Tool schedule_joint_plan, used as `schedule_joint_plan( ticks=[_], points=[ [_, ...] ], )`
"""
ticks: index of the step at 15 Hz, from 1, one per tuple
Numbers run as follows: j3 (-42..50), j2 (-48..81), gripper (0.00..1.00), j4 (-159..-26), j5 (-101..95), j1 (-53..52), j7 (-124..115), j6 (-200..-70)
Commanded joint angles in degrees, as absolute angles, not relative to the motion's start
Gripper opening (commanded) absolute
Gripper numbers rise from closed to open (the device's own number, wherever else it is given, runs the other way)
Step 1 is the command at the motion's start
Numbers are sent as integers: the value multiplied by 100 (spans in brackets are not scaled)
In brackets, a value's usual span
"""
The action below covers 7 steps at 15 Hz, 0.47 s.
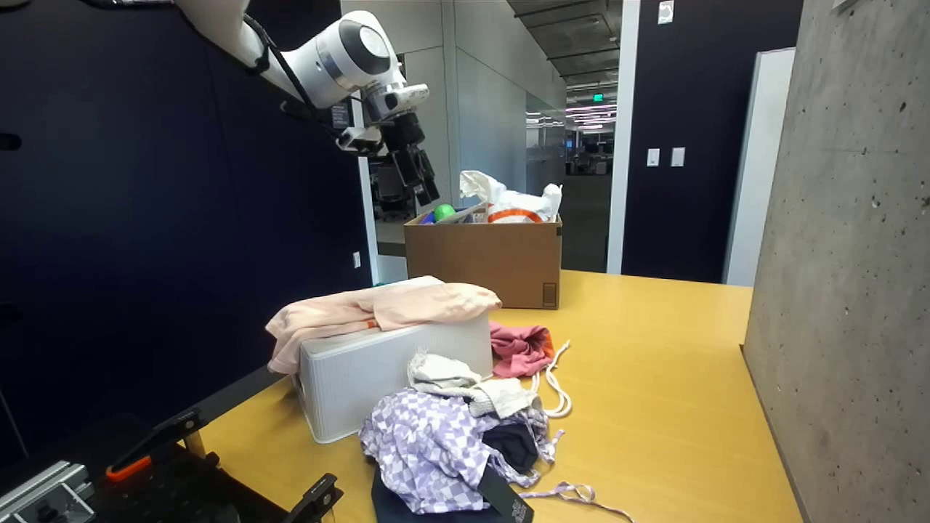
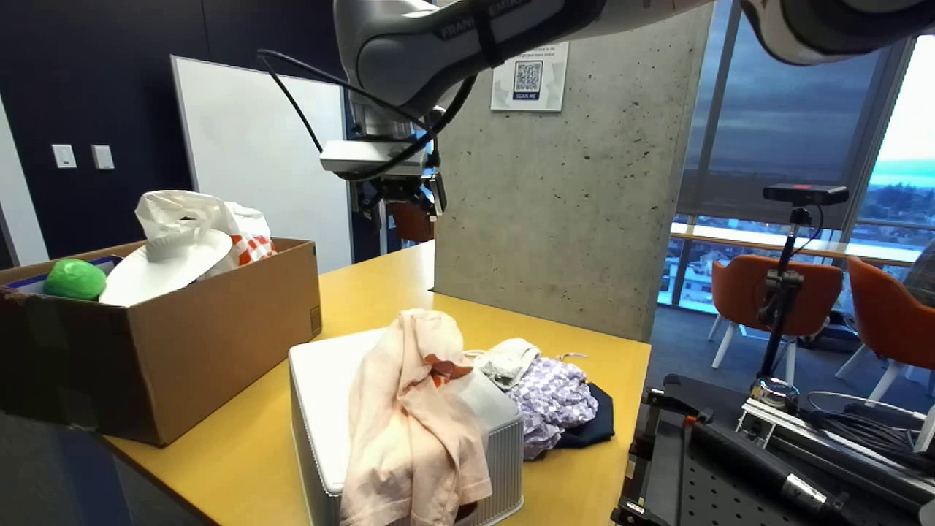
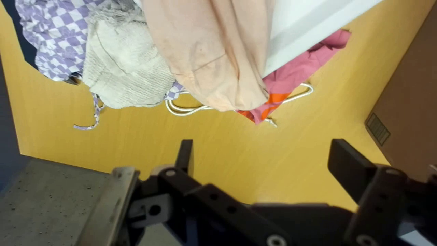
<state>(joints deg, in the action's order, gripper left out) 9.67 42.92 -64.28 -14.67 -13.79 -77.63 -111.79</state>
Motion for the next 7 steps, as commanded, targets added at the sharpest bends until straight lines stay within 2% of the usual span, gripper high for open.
schedule_joint_plan(
  ticks=[1,7],
  points=[
    [717,3321,100,-7799,-1490,-1363,-7463,-11550],
    [478,2588,100,-9530,-1454,-1213,-7053,-12554]
  ],
)
